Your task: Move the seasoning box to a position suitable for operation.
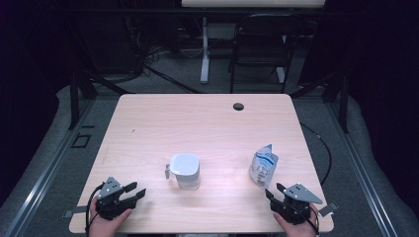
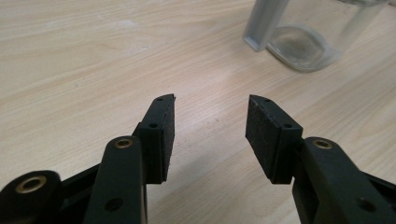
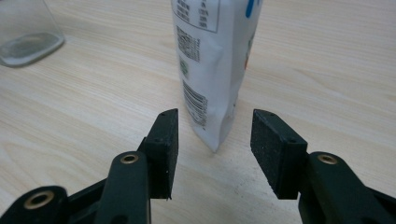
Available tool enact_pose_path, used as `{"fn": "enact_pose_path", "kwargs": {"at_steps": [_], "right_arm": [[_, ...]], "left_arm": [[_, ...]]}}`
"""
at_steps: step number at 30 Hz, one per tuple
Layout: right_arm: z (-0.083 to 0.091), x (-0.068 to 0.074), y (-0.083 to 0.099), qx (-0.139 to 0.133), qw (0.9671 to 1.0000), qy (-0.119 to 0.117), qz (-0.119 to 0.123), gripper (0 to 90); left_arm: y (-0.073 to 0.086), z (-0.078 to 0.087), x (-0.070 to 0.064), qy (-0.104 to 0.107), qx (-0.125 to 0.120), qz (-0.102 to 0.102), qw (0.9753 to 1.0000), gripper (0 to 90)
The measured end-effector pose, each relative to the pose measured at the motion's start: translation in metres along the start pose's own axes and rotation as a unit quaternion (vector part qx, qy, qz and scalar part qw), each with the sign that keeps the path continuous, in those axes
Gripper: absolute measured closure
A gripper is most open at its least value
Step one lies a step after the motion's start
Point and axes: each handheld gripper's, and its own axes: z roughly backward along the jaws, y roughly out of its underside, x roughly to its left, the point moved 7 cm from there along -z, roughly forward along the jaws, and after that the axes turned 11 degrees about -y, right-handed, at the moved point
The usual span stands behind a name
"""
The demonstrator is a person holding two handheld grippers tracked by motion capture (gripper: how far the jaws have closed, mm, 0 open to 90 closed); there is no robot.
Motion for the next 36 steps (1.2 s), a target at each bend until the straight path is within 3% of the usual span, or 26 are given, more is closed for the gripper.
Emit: {"fn": "enact_pose_path", "kwargs": {"at_steps": [2, 7, 13, 18, 26, 30, 36], "right_arm": [[0.0, -0.003, 0.002, 0.004, 1.0, 0.004, -0.004, 51.9], [0.002, -0.008, 0.004, 0.001, 0.9999, 0.006, -0.014, 51.7], [0.002, -0.013, 0.007, 0.006, 0.9998, 0.008, -0.014, 50.9], [0.004, -0.019, 0.008, 0.002, 0.9998, 0.008, -0.017, 51.0], [0.009, -0.019, 0.007, -0.004, 0.9998, 0.012, -0.018, 50.5], [0.009, -0.019, 0.006, -0.01, 0.9997, 0.008, -0.021, 50.5], [0.014, -0.017, 0.004, -0.016, 0.9996, 0.007, -0.023, 50.5]], "left_arm": [[0.0, -0.001, 0.001, 0.002, 0.003, 0.011, 0.9999, 52.1], [-0.001, -0.001, 0.0, -0.004, 0.009, 0.004, 0.9999, 49.6], [-0.002, -0.003, 0.0, -0.004, 0.008, 0.025, 0.9996, 49.4], [-0.003, -0.004, -0.003, -0.002, 0.012, 0.01, 0.9999, 49.6], [-0.006, -0.005, -0.01, 0.004, 0.001, 0.01, 0.9999, 49.6], [-0.006, -0.006, -0.015, 0.007, 0.009, 0.005, 0.9999, 49.2], [-0.02, -0.005, -0.026, 0.008, -0.004, 0.0, 1.0, 48.2]]}}
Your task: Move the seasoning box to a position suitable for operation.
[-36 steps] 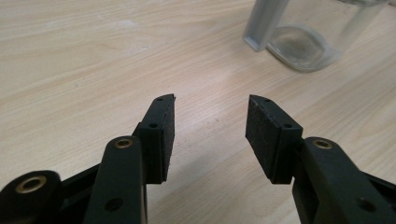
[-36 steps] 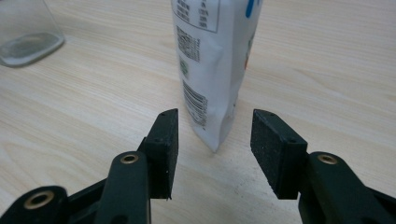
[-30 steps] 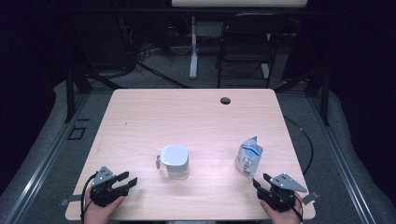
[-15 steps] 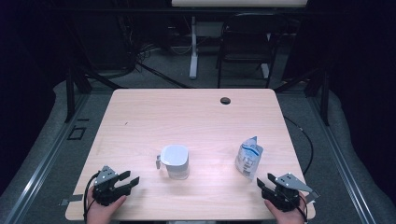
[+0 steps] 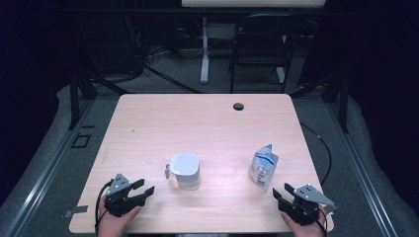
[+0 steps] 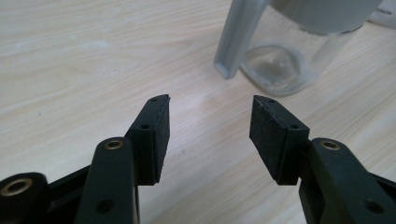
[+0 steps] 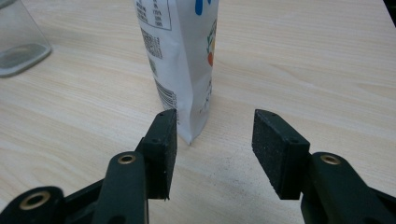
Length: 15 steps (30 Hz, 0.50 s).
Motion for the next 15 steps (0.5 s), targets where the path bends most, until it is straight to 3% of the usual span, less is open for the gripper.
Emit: {"fn": "enact_pose_path", "kwargs": {"at_steps": [9, 15], "right_arm": [[0.003, 0.005, -0.007, -0.018, 0.9998, -0.004, -0.004, 50.3], [0.004, 0.005, -0.008, -0.013, 0.9999, -0.007, 0.005, 50.3]], "left_arm": [[-0.032, -0.015, -0.021, 0.001, -0.013, -0.011, 0.9999, 44.9], [-0.039, -0.023, -0.026, 0.001, -0.013, -0.013, 0.9998, 45.6]]}}
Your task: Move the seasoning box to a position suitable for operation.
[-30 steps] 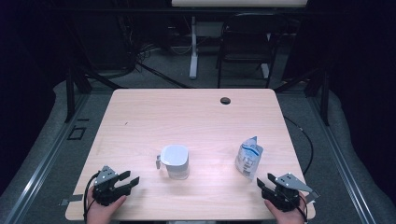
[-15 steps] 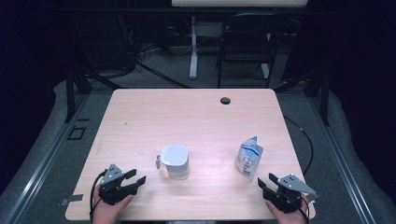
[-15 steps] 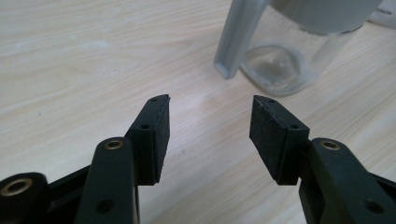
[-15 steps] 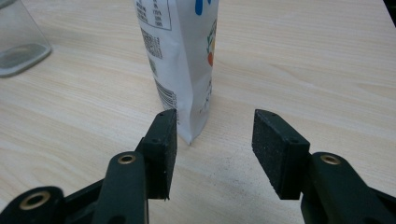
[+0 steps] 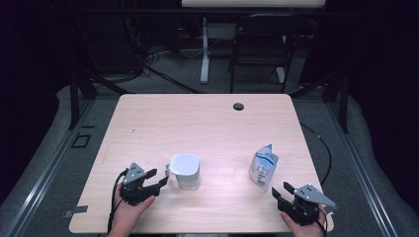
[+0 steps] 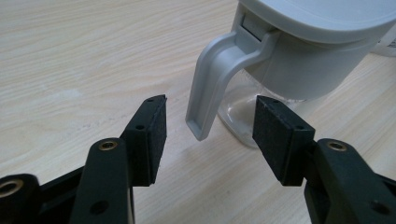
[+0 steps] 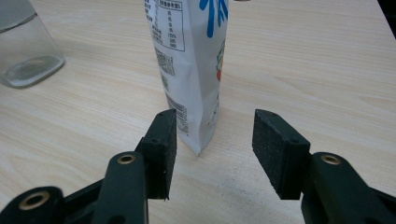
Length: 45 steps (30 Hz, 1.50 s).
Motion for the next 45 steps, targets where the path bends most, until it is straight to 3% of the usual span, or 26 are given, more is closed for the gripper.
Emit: {"fn": "enact_pose_path", "kwargs": {"at_steps": [10, 19, 27, 45], "right_arm": [[0.002, -0.003, 0.0, -0.004, 1.0, 0.002, -0.008, 50.2], [-0.002, -0.001, 0.001, 0.006, 1.0, -0.003, -0.002, 50.3], [-0.003, -0.001, 0.002, 0.006, 1.0, -0.004, -0.004, 50.3], [-0.001, 0.002, -0.002, -0.001, 1.0, -0.003, 0.001, 49.8]], "left_arm": [[-0.007, -0.02, -0.002, 0.004, 0.01, 0.0, 0.9999, 55.6], [-0.013, -0.033, -0.005, 0.002, 0.021, -0.015, 0.9997, 66.9], [-0.012, -0.031, -0.008, -0.017, 0.024, -0.038, 0.9989, 70.5], [-0.005, -0.017, -0.026, -0.032, 0.039, -0.049, 0.9975, 71.2]]}}
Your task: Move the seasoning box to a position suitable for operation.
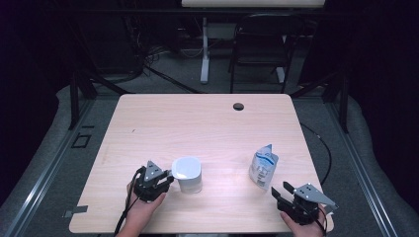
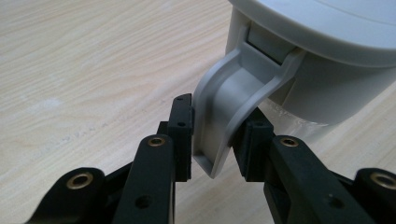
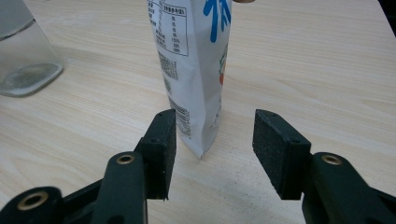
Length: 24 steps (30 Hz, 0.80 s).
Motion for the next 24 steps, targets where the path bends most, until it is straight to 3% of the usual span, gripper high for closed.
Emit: {"fn": "enact_pose_path", "kwargs": {"at_steps": [9, 18, 24], "right_arm": [[-0.003, 0.006, 0.0, 0.006, 0.9999, -0.011, 0.006, 49.8], [-0.004, 0.013, -0.003, 0.004, 0.9994, -0.028, 0.021, 50.1], [-0.004, 0.014, -0.004, 0.002, 0.9993, -0.026, 0.028, 48.7]], "left_arm": [[0.004, 0.009, -0.017, 0.022, -0.007, -0.014, 0.9996, 72.0], [0.009, 0.016, -0.031, 0.029, -0.011, -0.025, 0.9992, 71.8], [0.012, 0.02, -0.038, 0.033, -0.013, -0.035, 0.9987, 71.8]]}}
